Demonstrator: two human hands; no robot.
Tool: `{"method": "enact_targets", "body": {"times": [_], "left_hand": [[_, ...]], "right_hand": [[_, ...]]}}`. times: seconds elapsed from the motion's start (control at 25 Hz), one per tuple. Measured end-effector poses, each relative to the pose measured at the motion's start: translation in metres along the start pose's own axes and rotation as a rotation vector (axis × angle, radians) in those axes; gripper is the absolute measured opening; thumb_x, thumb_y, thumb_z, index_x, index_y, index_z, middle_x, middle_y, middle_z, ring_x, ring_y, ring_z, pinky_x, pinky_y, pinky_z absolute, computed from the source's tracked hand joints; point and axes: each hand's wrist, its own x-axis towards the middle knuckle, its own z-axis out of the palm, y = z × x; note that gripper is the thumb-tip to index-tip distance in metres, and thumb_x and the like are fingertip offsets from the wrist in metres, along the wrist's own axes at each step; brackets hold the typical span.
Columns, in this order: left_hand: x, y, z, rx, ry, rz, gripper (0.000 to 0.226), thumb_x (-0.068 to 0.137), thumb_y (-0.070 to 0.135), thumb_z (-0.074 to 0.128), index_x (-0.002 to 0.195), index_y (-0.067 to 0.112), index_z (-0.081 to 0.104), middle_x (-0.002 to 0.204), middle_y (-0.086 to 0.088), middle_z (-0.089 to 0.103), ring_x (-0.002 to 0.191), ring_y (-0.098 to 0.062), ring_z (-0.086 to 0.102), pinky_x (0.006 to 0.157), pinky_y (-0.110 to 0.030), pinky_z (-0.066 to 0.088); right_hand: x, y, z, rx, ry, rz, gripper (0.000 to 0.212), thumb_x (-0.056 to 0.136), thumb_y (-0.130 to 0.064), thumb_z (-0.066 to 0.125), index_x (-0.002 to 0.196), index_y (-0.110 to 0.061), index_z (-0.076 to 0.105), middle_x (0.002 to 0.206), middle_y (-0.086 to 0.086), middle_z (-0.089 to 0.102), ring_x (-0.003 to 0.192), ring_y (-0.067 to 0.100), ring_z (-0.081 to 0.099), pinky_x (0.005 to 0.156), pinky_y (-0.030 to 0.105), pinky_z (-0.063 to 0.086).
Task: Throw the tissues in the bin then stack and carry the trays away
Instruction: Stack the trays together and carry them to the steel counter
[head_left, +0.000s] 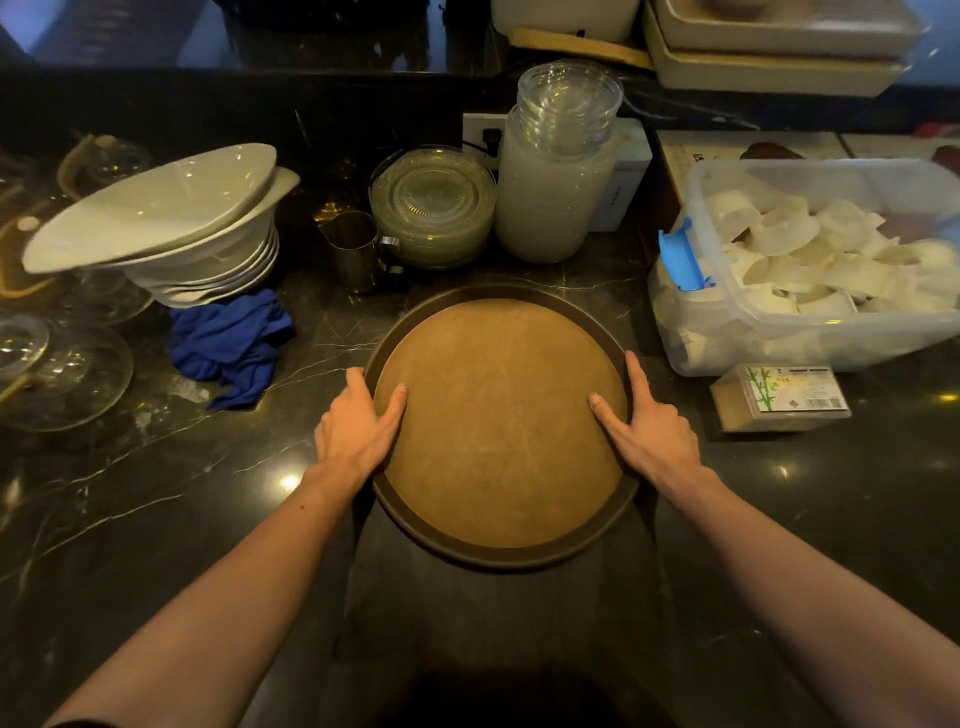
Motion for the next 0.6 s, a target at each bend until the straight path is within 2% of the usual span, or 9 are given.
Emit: {"method": "enact_targets", "body": {"times": [0.16, 0.32, 0.44, 0.6], "left_hand": [[-0.016, -0.011, -0.005, -0.065, -0.015, 0.030, 0.072, 0.079, 0.075, 0.039, 0.123, 0.018, 0.038, 0.113, -0.010, 0.063, 0.094, -0.027, 0.061, 0.075, -0.040, 0.049], [-0.028, -0.022, -0.020, -0.115, -0.041, 0.056, 0.075, 0.080, 0.071, 0.047, 0.129, 0.014, 0.042, 0.116, -0.012, 0.063, 0.096, -0.025, 0.061, 0.081, -0.042, 0.052], [-0.035, -0.022, -0.037, -0.140, -0.008, 0.119, 0.073, 0.080, 0.068, 0.052, 0.129, 0.013, 0.044, 0.115, -0.011, 0.063, 0.087, -0.016, 0.054, 0.074, -0.035, 0.048], [-0.041, -0.013, -0.073, -0.201, 0.014, 0.205, 0.076, 0.075, 0.069, 0.058, 0.127, 0.014, 0.047, 0.114, -0.009, 0.063, 0.085, -0.014, 0.052, 0.072, -0.033, 0.045]], "right_hand": [[-0.026, 0.001, -0.003, 0.066, -0.006, 0.025, 0.087, 0.073, -0.090, 0.029, 0.145, -0.056, -0.007, 0.131, 0.016, 0.059, 0.111, 0.039, 0.060, 0.093, 0.054, 0.049], [-0.053, -0.002, -0.009, 0.054, 0.022, 0.035, 0.088, 0.071, -0.090, 0.030, 0.145, -0.056, 0.000, 0.132, 0.016, 0.058, 0.112, 0.039, 0.059, 0.094, 0.053, 0.048], [-0.075, -0.007, -0.019, 0.060, 0.070, 0.022, 0.089, 0.071, -0.091, 0.030, 0.146, -0.053, 0.001, 0.129, 0.014, 0.061, 0.108, 0.036, 0.062, 0.091, 0.049, 0.051], [-0.099, -0.016, -0.041, 0.068, 0.177, -0.006, 0.090, 0.069, -0.092, 0.029, 0.146, -0.052, 0.006, 0.127, 0.014, 0.062, 0.107, 0.037, 0.062, 0.090, 0.049, 0.051]]}}
